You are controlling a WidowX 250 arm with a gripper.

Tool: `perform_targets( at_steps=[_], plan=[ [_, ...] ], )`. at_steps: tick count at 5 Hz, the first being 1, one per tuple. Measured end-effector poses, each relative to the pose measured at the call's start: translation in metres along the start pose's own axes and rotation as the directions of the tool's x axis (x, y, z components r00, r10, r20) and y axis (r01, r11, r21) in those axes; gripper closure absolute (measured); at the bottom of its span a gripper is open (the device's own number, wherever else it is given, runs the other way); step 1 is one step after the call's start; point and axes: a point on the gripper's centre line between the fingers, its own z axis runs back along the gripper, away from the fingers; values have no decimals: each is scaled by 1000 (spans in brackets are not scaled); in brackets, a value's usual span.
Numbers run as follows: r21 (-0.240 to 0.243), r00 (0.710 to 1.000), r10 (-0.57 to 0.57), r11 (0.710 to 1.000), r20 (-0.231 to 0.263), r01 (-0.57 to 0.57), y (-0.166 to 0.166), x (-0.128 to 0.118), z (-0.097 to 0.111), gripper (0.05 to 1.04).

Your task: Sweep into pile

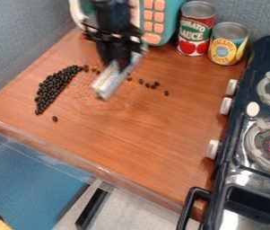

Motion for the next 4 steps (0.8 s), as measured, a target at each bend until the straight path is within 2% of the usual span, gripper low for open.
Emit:
perform_targets(
  at_steps=[1, 2, 4],
  plan=[
    [-12, 999, -42, 999, -17, 42, -38, 6, -7, 745],
    [-18, 998, -30, 999, -61, 29, -59, 15, -27, 745],
    [16, 992, 7, 1000, -123, -5, -66, 29, -72, 745]
  ],
)
